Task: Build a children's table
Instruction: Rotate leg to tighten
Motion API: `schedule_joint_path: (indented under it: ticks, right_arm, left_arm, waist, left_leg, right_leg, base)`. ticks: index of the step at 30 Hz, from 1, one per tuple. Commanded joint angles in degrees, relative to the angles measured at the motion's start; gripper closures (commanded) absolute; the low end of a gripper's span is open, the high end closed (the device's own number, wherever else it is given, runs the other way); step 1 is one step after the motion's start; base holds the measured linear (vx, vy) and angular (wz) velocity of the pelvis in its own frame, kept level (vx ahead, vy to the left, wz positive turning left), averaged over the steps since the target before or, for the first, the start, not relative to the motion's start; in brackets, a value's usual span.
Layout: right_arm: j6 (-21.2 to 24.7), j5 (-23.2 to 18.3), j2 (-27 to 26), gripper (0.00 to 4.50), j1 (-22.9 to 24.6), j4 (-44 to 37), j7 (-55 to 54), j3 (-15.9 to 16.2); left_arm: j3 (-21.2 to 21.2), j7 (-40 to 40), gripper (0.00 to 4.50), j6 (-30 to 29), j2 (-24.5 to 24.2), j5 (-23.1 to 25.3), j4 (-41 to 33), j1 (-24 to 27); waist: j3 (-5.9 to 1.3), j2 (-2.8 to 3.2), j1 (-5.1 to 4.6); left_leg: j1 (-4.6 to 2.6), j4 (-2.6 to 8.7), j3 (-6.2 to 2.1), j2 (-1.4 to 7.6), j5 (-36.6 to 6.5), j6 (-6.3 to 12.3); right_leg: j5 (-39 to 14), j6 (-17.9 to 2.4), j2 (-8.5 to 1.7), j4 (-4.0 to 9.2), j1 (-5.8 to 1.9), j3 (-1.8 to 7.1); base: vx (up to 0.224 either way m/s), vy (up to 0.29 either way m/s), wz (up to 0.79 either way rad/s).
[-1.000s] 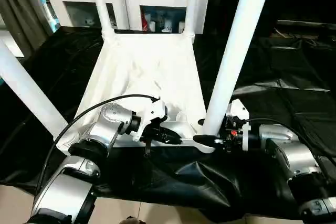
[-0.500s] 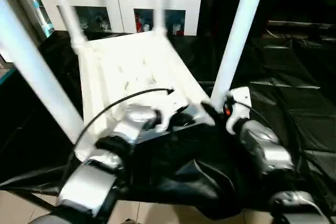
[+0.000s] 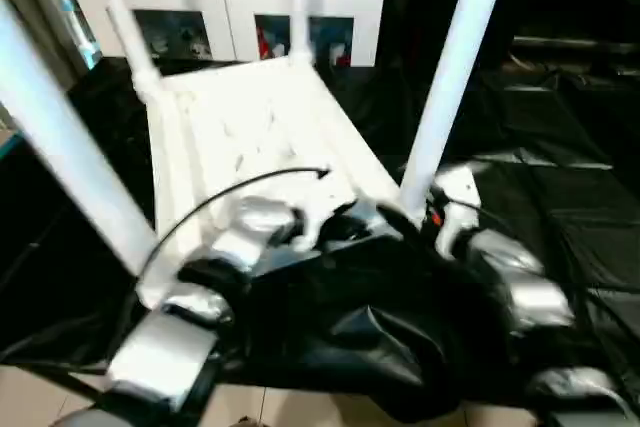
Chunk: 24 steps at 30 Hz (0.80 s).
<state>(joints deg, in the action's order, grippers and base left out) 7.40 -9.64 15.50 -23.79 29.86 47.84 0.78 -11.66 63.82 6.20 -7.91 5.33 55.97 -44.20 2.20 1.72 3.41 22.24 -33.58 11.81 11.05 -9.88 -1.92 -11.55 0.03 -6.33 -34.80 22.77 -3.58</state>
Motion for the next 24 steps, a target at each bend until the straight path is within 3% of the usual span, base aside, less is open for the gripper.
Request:
schedule_joint_path:
  ticks: [1,3,4,10,11,14,17,24]
  right_arm:
    - [2.4,-2.7,0.9,0.72,1.1,-4.2,10.5,5.4]
    - [3.1,-3.2,2.7,0.72,1.6,-5.4,13.4,5.8]
    - [3.4,-3.4,3.9,0.72,1.9,-5.9,15.2,6.1]
    - [3.0,-3.1,7.9,0.72,1.8,-5.9,20.0,6.1]
    - [3.0,-3.2,8.0,0.98,1.7,-5.7,20.3,5.9]
    - [3.4,-3.5,8.3,1.05,1.3,-5.7,21.0,5.9]
    - [4.0,-4.1,8.3,1.44,1.4,-6.1,21.7,6.2]
    - [5.3,-4.7,7.7,1.85,2.8,-7.6,22.5,7.1]
  left_arm:
    - [-1.5,7.4,4.50,2.6,0.4,-3.1,-3.1,1.2]
    - [-1.3,9.9,4.50,2.5,-0.6,-4.0,-3.9,1.6]
    - [-1.2,11.6,4.50,2.2,-1.2,-4.5,-4.4,1.9]
    - [-0.4,17.3,4.50,0.1,-3.8,-6.4,-6.9,3.1]
    - [-0.4,17.7,4.50,-0.1,-4.0,-6.6,-7.2,3.2]
    - [-0.4,18.4,4.50,-0.2,-4.3,-6.7,-7.4,3.4]
    - [-0.3,18.9,4.50,-0.4,-4.3,-6.6,-7.7,3.5]
    - [-0.2,17.7,4.50,-0.9,-3.7,-6.8,-8.3,3.8]
  waist:
    - [-3.33,-1.00,0.30]
    - [-3.30,-0.85,0.39]
    - [-3.32,-1.14,0.49]
    - [-3.17,-0.90,0.60]
    - [-3.20,-0.91,0.61]
    - [-3.35,-0.97,0.63]
    - [-3.44,-0.96,0.76]
    - [-3.41,-1.06,1.25]
  left_leg:
    - [-0.91,3.61,-0.97,2.36,-10.2,6.11]
    - [-1.02,3.59,-0.86,2.48,-10.7,6.31]
    - [-1.07,3.60,-0.90,2.45,-10.7,6.00]
    - [-1.06,3.79,-0.92,2.59,-12.4,4.79]
    - [-1.09,3.77,-0.93,2.57,-12.2,4.60]
    - [-1.03,3.58,-0.89,2.46,-10.6,4.90]
    - [-1.02,3.44,-0.87,2.47,-9.5,5.59]
    - [-1.10,3.45,-0.86,2.51,-9.8,5.36]
  right_leg:
    - [-4.4,-14.3,-2.32,3.94,-2.74,1.81]
    - [-3.9,-14.9,-2.27,3.86,-2.41,1.85]
    - [-4.2,-15.0,-2.23,3.87,-2.67,1.79]
    - [-6.6,-15.1,-2.44,3.92,-2.39,1.90]
    - [-6.6,-15.1,-2.44,3.90,-2.38,1.94]
    - [-4.4,-15.4,-2.39,3.66,-2.48,1.91]
    - [-2.9,-15.7,-2.38,3.49,-2.49,1.86]
    - [-3.7,-15.3,-2.35,3.49,-2.46,1.91]
  base:
    - [0.000,0.000,0.00]
    - [0.000,0.000,0.00]
    - [0.000,0.000,0.00]
    - [0.000,0.000,0.00]
    - [0.000,0.000,0.00]
    - [0.000,0.000,0.00]
    - [0.000,0.000,0.00]
    - [0.000,0.000,0.00]
